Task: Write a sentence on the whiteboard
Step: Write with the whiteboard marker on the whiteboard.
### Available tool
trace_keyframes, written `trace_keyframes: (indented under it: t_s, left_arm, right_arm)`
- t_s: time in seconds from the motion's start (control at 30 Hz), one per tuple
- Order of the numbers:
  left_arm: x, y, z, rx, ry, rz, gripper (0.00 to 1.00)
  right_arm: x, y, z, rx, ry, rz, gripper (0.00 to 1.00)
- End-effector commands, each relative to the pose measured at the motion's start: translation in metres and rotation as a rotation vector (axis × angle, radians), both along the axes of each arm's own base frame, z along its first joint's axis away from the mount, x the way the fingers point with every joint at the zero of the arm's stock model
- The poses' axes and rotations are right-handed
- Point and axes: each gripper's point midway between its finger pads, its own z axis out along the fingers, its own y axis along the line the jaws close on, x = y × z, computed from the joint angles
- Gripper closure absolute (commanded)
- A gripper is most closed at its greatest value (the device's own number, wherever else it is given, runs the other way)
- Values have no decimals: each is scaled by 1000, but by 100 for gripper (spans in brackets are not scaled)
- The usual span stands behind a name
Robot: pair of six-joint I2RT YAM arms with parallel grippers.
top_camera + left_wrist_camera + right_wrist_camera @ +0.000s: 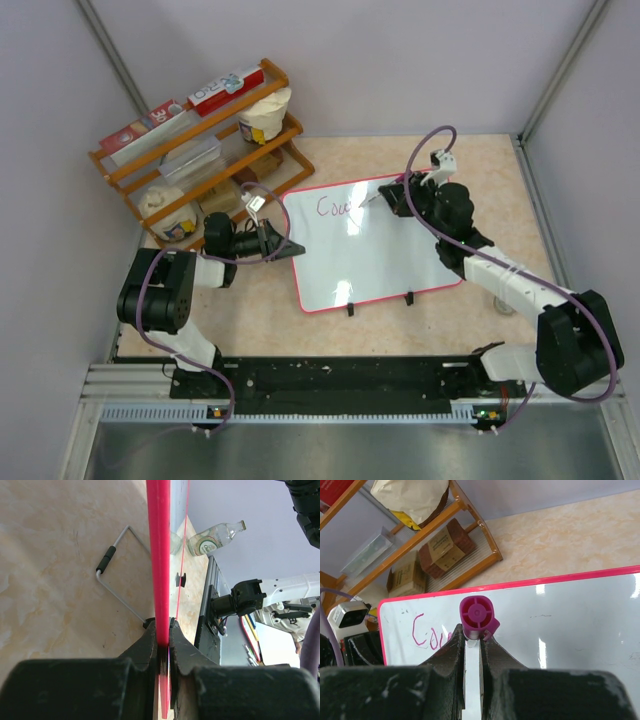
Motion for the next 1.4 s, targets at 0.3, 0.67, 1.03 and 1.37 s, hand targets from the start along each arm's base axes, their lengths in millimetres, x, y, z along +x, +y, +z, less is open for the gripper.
trace_keyframes:
  t_s: [0.3, 0.67, 1.03, 1.37]
  left_arm:
    - [15, 2, 8, 26, -127, 36, 100]
    - [15, 2, 8, 26, -127, 36, 100]
    - [15, 2, 8, 26, -130, 34, 100]
    - [15, 2, 8, 26, -129, 34, 100]
  right_arm:
    - [17, -17, 17, -17, -48, -82, 100]
    - [20, -14, 23, -5, -59, -78, 100]
    - [24, -11, 25, 6, -66, -71, 100]
    - [24, -12, 28, 14, -74, -76, 100]
